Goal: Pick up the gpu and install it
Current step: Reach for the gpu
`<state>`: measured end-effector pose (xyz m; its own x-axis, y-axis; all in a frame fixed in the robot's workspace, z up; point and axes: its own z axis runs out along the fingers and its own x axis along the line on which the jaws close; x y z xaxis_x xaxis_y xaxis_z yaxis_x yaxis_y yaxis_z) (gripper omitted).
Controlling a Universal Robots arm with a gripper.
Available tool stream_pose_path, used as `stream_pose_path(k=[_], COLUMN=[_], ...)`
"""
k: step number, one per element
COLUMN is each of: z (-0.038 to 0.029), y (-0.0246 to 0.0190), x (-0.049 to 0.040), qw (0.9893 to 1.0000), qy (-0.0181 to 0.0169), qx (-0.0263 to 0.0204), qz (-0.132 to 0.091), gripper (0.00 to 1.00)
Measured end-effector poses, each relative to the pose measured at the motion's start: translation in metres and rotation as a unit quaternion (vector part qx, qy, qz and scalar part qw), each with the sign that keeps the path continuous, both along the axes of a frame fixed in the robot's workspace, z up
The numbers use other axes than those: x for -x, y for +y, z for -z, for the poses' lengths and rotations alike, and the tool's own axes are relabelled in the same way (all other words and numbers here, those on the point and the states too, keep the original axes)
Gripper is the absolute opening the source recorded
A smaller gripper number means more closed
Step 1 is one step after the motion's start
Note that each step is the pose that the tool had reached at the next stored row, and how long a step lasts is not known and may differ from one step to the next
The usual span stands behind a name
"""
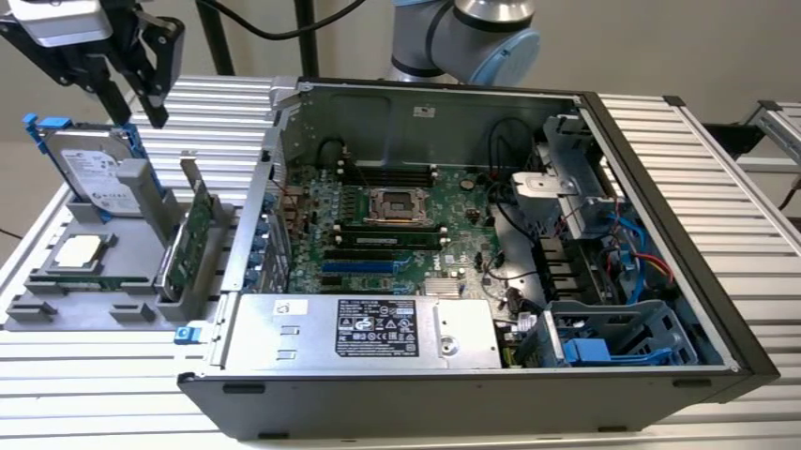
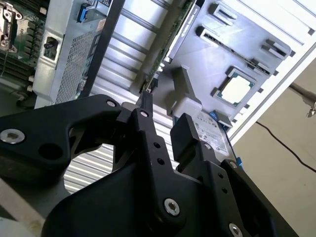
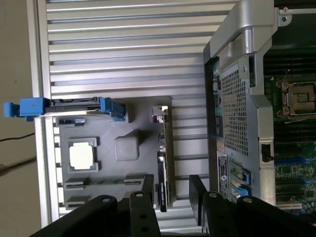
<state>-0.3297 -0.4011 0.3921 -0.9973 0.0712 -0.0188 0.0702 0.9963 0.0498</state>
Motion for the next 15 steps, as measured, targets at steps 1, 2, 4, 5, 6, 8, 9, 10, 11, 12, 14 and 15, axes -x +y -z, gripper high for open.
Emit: stream_pose_path(k=[1, 2, 4, 5, 6, 8, 9, 10, 11, 12, 14, 15], z=[0.0001, 0.0003, 0.0007, 0.0009, 0.0011, 0.0015, 0.0017, 0.002, 0.0022, 0.0024, 0.0028, 0.003], y=[0.0, 0.0, 0.0, 0.0, -0.0001, -0.0001, -0.0001, 0.0, 0.0, 0.0, 0.0, 0.0], x=[0.0, 0.0, 0.0, 0.0, -0.0001, -0.0001, -0.0001, 0.0, 0.0, 0.0, 0.0, 0.0], qw=[1.0, 1.0, 1.0, 1.0, 1.0, 1.0, 1.0, 1.0, 1.0, 1.0, 1.0, 1.0], qy=[0.0, 0.0, 0.0, 0.0, 0.0, 0.0, 0.0, 0.0, 0.0, 0.0, 0.0, 0.0], qx=[0.0, -0.0001, -0.0002, -0.0002, -0.0002, -0.0002, -0.0002, -0.0002, -0.0002, -0.0002, -0.0002, -0.0001], qz=[0.0, 0.0, 0.0, 0.0, 0.0, 0.0, 0.0, 0.0, 0.0, 0.0, 0.0, 0.0], gripper=[1.0, 1.0, 1.0, 1.0, 1.0, 1.0, 1.0, 1.0, 1.0, 1.0, 1.0, 1.0])
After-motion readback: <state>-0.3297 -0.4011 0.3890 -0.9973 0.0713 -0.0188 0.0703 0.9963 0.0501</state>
